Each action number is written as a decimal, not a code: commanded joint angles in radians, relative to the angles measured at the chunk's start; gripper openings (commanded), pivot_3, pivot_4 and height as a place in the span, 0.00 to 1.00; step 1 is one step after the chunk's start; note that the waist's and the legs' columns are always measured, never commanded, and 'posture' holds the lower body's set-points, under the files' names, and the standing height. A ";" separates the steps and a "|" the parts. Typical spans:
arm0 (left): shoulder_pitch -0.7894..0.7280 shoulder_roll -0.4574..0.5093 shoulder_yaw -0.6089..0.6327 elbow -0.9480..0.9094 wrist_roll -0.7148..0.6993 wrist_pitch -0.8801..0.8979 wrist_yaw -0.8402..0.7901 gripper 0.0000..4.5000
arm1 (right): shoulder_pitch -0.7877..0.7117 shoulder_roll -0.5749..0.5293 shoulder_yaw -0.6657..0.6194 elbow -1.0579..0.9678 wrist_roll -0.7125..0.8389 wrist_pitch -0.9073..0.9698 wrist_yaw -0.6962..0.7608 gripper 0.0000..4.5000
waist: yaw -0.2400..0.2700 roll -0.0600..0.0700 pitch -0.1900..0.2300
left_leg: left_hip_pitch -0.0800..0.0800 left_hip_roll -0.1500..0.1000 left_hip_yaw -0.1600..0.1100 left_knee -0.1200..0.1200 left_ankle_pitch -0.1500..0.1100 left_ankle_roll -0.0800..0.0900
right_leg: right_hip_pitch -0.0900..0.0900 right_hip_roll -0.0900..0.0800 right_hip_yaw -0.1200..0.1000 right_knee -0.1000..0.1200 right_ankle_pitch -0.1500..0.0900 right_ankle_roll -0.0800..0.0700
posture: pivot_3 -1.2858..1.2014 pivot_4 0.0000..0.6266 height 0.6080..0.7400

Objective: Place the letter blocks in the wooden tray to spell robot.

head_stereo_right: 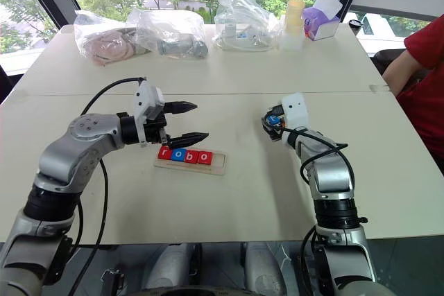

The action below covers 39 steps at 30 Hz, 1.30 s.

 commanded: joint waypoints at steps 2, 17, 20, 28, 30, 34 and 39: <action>-0.048 -0.027 -0.012 0.052 0.025 -0.047 -0.015 1.00 | -0.013 0.014 0.026 0.042 0.004 -0.043 0.003 0.82 | 0.000 0.000 0.000 | 0.000 0.000 0.000 0.000 0.000 0.000 | 0.000 0.000 0.000 0.000 0.000 0.000 | 0.52 0.24 1.00; -0.023 -0.031 -0.021 0.068 0.062 -0.078 -0.029 1.00 | -0.027 0.050 0.027 0.178 -0.017 -0.125 -0.094 0.26 | 0.001 0.000 0.000 | 0.001 0.000 -0.001 0.001 0.000 0.000 | 0.002 -0.001 0.000 0.000 0.000 0.000 | 0.52 0.24 1.00; -0.002 -0.029 -0.019 0.017 0.038 -0.067 -0.043 1.00 | 0.007 0.071 -0.001 0.020 -0.025 -0.050 -0.174 0.26 | 0.006 0.000 0.000 | 0.001 0.001 -0.001 0.001 0.000 0.000 | 0.002 -0.001 0.000 0.000 0.000 0.000 | 0.52 0.24 1.00; 0.062 0.024 -0.117 -0.095 0.097 -0.069 -0.085 1.00 | 0.201 0.300 -0.077 -0.517 -0.048 0.396 -0.417 0.26 | 0.002 0.000 0.000 | -0.002 0.001 -0.003 -0.001 0.000 0.000 | -0.002 -0.002 0.000 0.000 0.000 0.000 | 0.52 0.24 1.00; 0.057 0.003 -0.127 -0.090 0.089 -0.069 -0.088 1.00 | 0.224 0.334 -0.076 -0.554 -0.040 0.449 -0.425 0.26 | 0.002 0.000 0.000 | -0.001 0.001 -0.003 -0.001 0.000 0.000 | -0.001 -0.001 0.000 0.000 0.000 0.000 | 0.52 0.24 1.00; 0.028 -0.034 -0.153 -0.030 0.110 -0.100 -0.099 1.00 | 0.243 0.388 -0.071 -0.548 -0.041 0.484 -0.443 0.37 | 0.003 0.001 0.000 | 0.000 0.001 -0.002 0.001 0.001 -0.001 | 0.000 -0.001 0.000 0.000 -0.002 -0.003 | 0.52 0.24 1.00; 0.009 -0.029 -0.142 0.009 0.121 -0.117 -0.118 1.00 | 0.238 0.358 -0.065 -0.526 -0.038 0.490 -0.432 0.92 | 0.000 0.000 -0.001 | 0.000 0.000 -0.002 0.000 0.001 -0.001 | 0.000 -0.001 0.000 -0.001 0.000 0.000 | 0.52 0.24 1.00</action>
